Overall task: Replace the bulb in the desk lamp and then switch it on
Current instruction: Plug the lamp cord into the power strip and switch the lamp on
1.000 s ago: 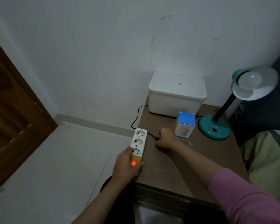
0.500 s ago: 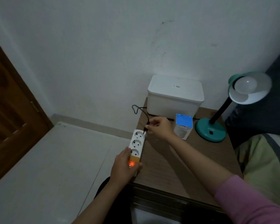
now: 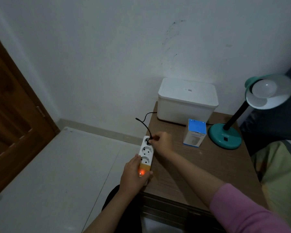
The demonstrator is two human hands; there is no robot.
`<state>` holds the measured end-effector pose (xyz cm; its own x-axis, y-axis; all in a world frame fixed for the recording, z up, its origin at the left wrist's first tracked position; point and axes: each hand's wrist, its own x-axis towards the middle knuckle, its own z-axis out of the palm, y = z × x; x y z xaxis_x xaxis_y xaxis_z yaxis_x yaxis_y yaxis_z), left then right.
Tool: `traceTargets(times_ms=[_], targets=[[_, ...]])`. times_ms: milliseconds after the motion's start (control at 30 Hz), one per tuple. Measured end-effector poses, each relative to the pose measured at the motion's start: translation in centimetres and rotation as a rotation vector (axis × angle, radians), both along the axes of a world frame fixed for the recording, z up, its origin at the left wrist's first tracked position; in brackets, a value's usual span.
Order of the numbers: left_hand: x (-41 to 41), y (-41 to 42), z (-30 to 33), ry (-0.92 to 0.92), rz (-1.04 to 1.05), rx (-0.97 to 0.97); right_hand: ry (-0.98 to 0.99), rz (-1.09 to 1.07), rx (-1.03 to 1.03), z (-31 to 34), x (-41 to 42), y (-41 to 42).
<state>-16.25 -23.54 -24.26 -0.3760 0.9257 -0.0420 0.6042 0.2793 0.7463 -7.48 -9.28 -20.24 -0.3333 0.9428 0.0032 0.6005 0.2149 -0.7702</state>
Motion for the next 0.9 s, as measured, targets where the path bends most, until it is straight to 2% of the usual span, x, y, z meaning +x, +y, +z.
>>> traceTargets(times_ms=[467,900], targets=[[0.2,0.0,-0.2,-0.002,0.014,0.015,-0.033,0.034,0.028,-1.2,0.0,0.3],[0.4,0.4,0.4,0.041,0.026,-0.032,0.1,0.069,-0.102,-1.4,1.8,-0.7]])
